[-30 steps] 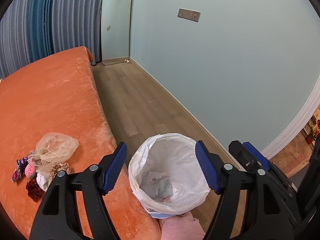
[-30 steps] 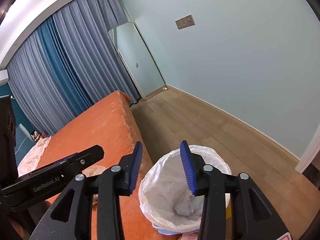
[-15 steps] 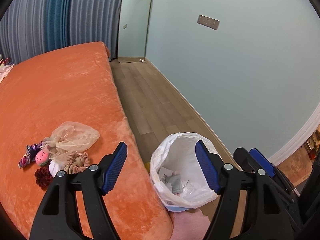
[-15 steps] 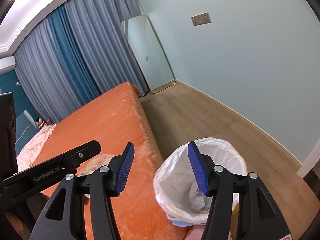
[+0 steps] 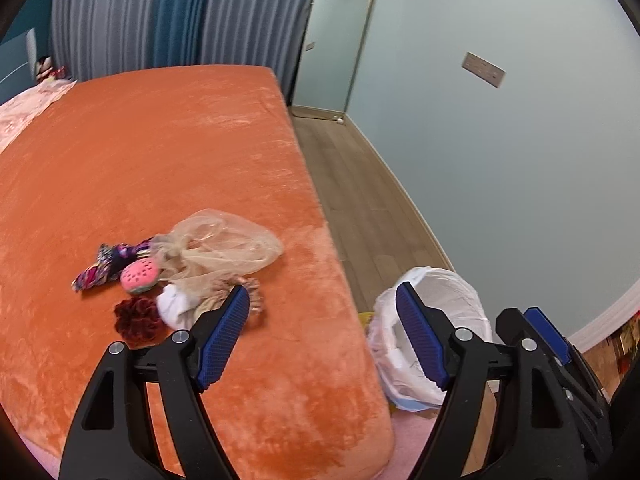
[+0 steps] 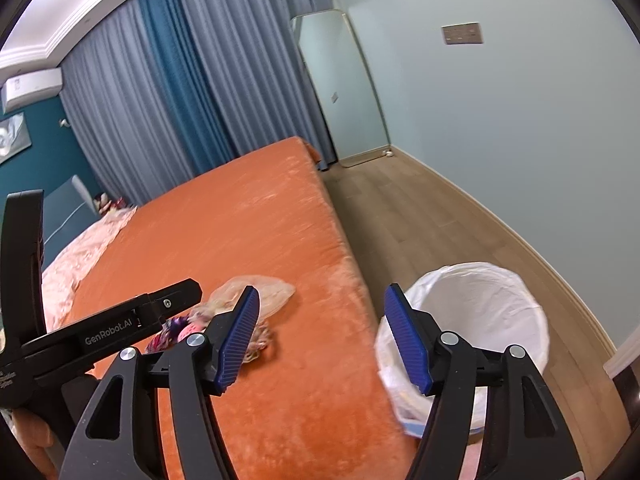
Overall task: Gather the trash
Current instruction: 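Move both tools back from the bin to the remaining items, then grasp the dark red scrunchie with the left tool while the right grasps the pink polka-dot scrunchie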
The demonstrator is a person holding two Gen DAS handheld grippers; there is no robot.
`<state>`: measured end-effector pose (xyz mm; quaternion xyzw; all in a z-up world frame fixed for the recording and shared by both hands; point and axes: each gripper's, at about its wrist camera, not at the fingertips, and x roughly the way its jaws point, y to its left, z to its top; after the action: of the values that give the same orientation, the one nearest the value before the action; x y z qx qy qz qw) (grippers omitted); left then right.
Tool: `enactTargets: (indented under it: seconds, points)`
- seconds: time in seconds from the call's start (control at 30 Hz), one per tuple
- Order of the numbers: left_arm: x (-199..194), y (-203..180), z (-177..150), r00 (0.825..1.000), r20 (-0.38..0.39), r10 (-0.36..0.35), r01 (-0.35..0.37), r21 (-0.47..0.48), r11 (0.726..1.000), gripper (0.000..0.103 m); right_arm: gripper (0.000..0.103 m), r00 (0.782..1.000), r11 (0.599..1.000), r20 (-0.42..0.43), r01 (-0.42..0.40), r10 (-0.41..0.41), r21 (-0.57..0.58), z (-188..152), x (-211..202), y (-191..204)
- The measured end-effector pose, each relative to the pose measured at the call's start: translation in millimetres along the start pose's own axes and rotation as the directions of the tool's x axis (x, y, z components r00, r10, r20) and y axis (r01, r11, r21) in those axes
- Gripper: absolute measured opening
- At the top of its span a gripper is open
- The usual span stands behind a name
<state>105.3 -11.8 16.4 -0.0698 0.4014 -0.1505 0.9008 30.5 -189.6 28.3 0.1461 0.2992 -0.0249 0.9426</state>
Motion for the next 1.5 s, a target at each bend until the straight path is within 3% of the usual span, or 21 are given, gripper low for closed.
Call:
enactTargets:
  seconds: [0.4,0.77,1.03,1.17,1.27,1.4,1.43,1.5]
  points:
    - [5.4,114.9,-17.3,0.99,-0.045,0.133,-0.139,-0.156,0.978,0.078,0.065,0.993,0.997,-0.104,-0.067,0.063,-0.037,-20.2,49.2,54.4]
    - [45.1,206.9,-41.7,0.962,-0.17,0.213,-0.253,-0.265,0.93,0.078,0.065,0.976,0.996,-0.212,-0.069,0.058,-0.049,-43.7,126.4,86.1]
    - [93.6,254.1,-52.0,0.941,-0.266,0.209,-0.289,-0.312,0.905,0.076,0.065,0.953,1.0,-0.303,-0.026,0.021,-0.012,-57.7,197.8,82.9]
    - [117.7,264.9,-56.7,0.933,-0.31,0.186,-0.284,-0.311,0.907,0.069,0.063,0.938,1.0,-0.348,-0.012,0.009,-0.006,-67.1,228.1,79.8]
    - [131.8,270.3,-61.6,0.927,-0.337,0.167,-0.279,-0.318,0.906,0.063,0.057,0.925,1.0,-0.381,-0.012,0.009,-0.005,-74.9,247.4,80.3]
    - [146.2,275.6,-67.7,0.924,-0.361,0.127,-0.256,-0.338,0.906,0.048,0.041,0.901,1.0,-0.433,-0.014,0.012,-0.002,-87.7,271.0,80.1]
    - [149.0,276.3,-69.0,0.923,-0.365,0.123,-0.255,-0.341,0.905,0.047,0.035,0.896,1.0,-0.443,-0.013,0.012,0.0,-91.3,275.8,79.8]
    - [150.6,274.7,-69.4,0.923,-0.361,0.135,-0.261,-0.329,0.907,0.034,0.022,0.883,1.0,-0.469,-0.016,0.019,0.012,-98.0,284.5,78.4]
